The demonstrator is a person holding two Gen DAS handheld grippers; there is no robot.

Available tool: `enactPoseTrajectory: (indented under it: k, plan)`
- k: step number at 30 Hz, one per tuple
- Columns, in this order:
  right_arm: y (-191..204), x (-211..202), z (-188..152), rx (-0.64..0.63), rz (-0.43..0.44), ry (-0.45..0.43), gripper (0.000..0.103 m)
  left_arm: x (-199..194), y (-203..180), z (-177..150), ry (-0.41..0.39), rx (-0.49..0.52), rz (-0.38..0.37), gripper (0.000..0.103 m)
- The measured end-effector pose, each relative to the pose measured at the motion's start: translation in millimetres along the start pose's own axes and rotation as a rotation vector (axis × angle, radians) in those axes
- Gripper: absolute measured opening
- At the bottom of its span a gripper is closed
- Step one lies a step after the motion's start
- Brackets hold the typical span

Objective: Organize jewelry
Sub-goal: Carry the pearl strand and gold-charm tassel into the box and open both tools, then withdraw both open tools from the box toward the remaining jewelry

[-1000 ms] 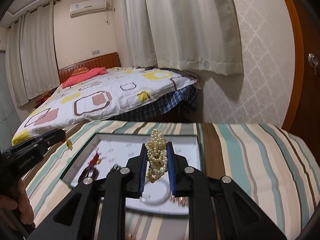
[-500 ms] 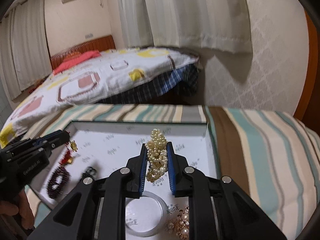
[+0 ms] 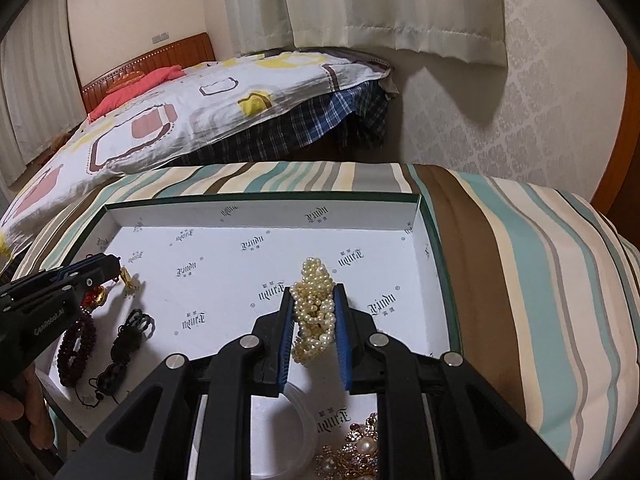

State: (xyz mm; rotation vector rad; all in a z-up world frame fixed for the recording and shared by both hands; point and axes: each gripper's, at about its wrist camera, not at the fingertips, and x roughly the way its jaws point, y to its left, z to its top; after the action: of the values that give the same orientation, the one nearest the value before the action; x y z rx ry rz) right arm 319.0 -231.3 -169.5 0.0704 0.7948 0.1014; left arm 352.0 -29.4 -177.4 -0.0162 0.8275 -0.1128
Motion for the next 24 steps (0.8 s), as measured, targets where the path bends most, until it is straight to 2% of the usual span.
enactPoseTrajectory:
  k: [10, 15, 16, 19, 20, 24]
  plan:
    - [0.8, 1.3, 2.1, -0.003, -0.003, 0.006, 0.02, 0.6, -1.3, 0.0, 0.004, 0.004, 0.0, 0.014]
    - [0.6, 0.9, 3.3, 0.004, 0.001, 0.006, 0.024, 1.6, -0.8, -0.9, 0.007, -0.004, -0.001, 0.015]
    - [0.5, 1.1, 3.5, 0.004, 0.001, 0.007, 0.025, 1.9, -0.5, -0.8, 0.008, -0.004, -0.001, 0.017]
    - [0.6, 0.2, 3.3, 0.007, 0.002, 0.002, 0.031, 0.3, 0.7, -1.5, 0.005, -0.01, 0.004, 0.042]
    - [1.0, 0.0, 3.4, 0.006, 0.002, -0.001, 0.033, -0.7, 1.6, -1.3, 0.001, -0.016, 0.002, 0.046]
    - [0.9, -0.9, 3.5, 0.008, 0.004, -0.006, 0.038, -1.7, 2.3, -0.7, -0.001, -0.018, 0.006, 0.047]
